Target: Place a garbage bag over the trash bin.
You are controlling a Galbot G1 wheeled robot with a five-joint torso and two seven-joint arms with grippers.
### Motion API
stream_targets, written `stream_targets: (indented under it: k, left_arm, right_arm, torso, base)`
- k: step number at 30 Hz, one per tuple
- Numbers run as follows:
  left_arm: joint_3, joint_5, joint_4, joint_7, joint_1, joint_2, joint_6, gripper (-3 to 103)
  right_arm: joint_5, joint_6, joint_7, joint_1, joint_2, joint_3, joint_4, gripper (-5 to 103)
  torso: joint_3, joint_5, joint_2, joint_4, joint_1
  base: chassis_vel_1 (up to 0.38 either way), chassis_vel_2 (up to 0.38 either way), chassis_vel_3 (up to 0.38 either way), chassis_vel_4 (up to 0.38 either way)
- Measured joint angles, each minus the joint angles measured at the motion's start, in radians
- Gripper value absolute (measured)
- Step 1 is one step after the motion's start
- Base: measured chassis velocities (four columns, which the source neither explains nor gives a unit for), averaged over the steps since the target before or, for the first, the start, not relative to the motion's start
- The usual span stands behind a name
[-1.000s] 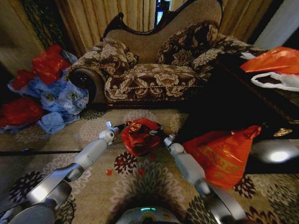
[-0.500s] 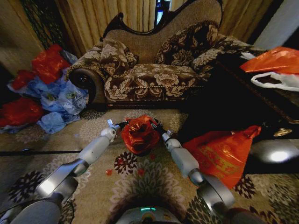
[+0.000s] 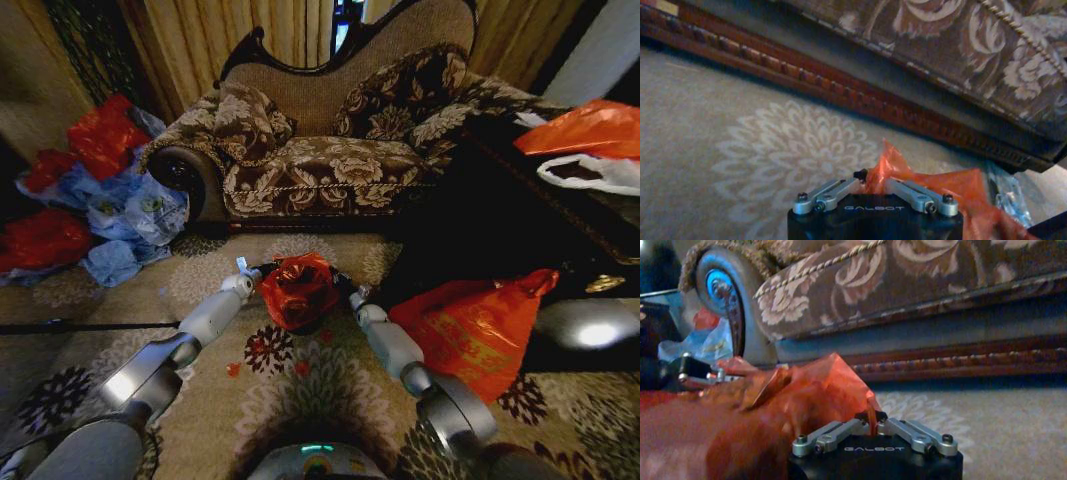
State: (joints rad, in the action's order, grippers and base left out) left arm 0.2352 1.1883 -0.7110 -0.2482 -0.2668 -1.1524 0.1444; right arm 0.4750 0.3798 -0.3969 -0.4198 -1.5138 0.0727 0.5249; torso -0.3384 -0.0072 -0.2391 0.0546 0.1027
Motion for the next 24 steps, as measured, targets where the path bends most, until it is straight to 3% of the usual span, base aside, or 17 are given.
stream_targets:
  k: [11,22,24]
  left_arm:
    - [0.004,-0.054,0.013,-0.013,-0.05,0.0,-0.013,1]
    - [-0.021,-0.087,-0.035,-0.03,-0.13,0.028,-0.025,1]
    - [-0.039,-0.087,-0.058,-0.029,-0.145,0.038,-0.026,8]
  right_arm:
    - [-0.05,0.016,-0.014,-0.033,-0.007,0.009,-0.024,0]
    - [-0.052,0.021,-0.004,-0.128,0.018,0.016,0.079,0]
    - [-0.047,0.021,0.012,-0.148,0.026,0.024,0.12,-1]
  torso:
    - [0.0,0.0001,0.0,-0.0002,0.0]
    - [0.0,-0.0001,0.0,-0.0001,0.0]
    - [0.0,0.0001,0.0,0.0,0.0]
  base:
    - [0.0,0.0,0.0,0.0]
    - [0.0,0.0,0.0,0.0]
    - [0.0,0.0,0.0,0.0]
